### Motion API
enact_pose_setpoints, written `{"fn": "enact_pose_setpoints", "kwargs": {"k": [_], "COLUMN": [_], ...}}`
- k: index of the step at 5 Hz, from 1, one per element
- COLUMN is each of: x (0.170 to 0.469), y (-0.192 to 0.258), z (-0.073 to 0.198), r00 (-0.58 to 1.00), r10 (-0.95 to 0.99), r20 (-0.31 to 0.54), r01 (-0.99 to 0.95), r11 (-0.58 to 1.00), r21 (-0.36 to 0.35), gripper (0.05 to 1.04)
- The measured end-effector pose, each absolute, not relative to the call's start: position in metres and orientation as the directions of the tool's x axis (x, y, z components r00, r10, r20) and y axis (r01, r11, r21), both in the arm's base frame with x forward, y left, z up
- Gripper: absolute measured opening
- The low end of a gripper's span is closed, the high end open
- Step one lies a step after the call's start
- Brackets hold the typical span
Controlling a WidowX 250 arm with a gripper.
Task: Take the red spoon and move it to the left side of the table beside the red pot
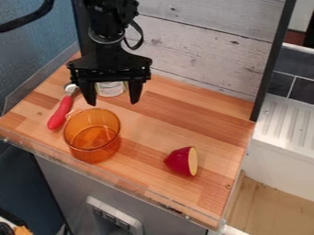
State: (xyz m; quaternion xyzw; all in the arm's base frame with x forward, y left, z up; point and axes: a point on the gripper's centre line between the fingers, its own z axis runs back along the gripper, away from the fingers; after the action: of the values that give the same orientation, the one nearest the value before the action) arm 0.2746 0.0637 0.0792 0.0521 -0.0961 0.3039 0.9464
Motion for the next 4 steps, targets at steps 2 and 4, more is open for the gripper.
{"fn": "enact_pose_setpoints", "kwargs": {"k": [2,4], "x": [0.263,0.248], "y": [0.076,0.128], "z": [0.07,0.075], "r00": [0.764,0.692], "r10": [0.622,0.701], "r20": [0.171,0.172], "r01": [-0.639,-0.718], "r11": [0.766,0.694], "r21": [0.07,0.057], "gripper": [1.001,1.001]}}
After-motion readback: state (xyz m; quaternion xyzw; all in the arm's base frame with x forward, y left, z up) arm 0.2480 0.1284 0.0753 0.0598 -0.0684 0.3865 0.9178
